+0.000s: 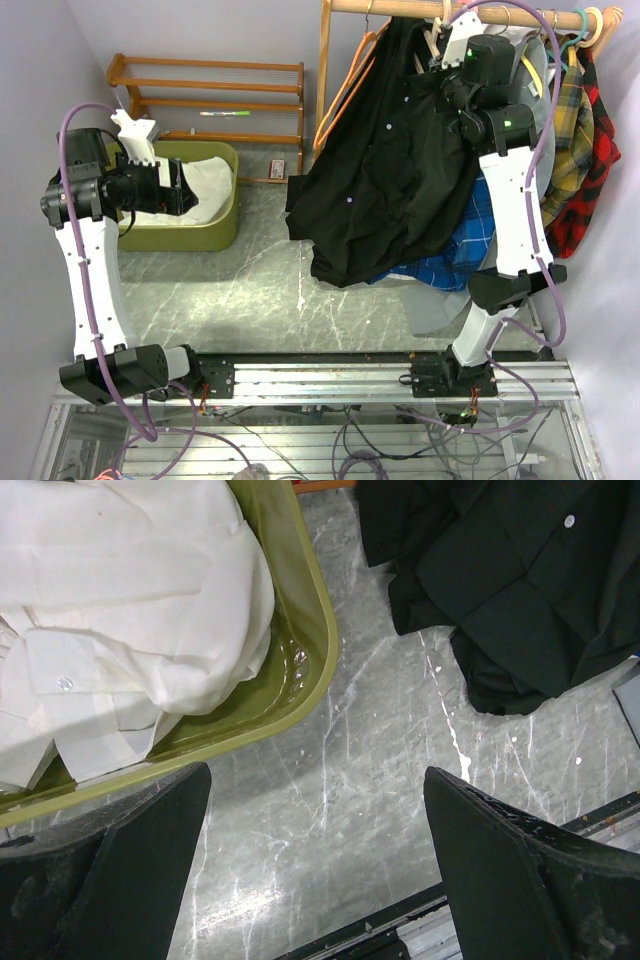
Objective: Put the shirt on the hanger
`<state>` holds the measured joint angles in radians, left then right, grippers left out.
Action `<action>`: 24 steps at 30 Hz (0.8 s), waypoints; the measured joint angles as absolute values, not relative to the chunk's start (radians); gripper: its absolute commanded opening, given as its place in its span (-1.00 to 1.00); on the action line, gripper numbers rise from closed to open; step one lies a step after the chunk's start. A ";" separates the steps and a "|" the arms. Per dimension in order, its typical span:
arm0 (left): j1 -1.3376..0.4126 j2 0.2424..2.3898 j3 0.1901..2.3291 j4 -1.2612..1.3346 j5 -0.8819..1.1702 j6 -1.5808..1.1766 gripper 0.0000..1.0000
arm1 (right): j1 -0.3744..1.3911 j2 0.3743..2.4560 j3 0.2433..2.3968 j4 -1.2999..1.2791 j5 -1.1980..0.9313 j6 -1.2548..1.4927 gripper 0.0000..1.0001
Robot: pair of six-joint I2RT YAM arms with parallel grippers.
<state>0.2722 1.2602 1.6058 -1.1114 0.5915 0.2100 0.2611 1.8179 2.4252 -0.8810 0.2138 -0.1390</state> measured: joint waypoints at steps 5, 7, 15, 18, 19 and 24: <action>0.272 1.261 1.603 -1.111 0.592 0.210 0.98 | 0.253 1.833 2.429 -0.891 0.182 -0.122 -1.00; 0.272 1.261 1.601 -1.111 0.592 0.210 0.98 | 0.250 1.850 2.438 -0.897 0.161 -0.102 -1.00; 0.272 1.261 1.595 -1.111 0.592 0.210 0.98 | 0.246 1.870 2.441 -0.912 0.115 -0.042 -1.00; 0.272 1.261 1.593 -1.111 0.592 0.210 0.98 | 0.245 1.879 2.452 -0.921 0.105 -0.026 -0.47; 0.272 1.261 1.593 -1.111 0.592 0.210 0.98 | 0.245 1.879 2.451 -0.923 0.103 -0.021 -0.17; 0.272 1.261 1.593 -1.111 0.582 0.212 0.97 | 0.252 1.831 2.377 -0.909 0.138 0.015 1.00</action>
<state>0.2722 1.2613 1.5932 -1.1114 0.5823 0.2119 0.2516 1.8305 2.3772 -0.9092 0.1379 0.0154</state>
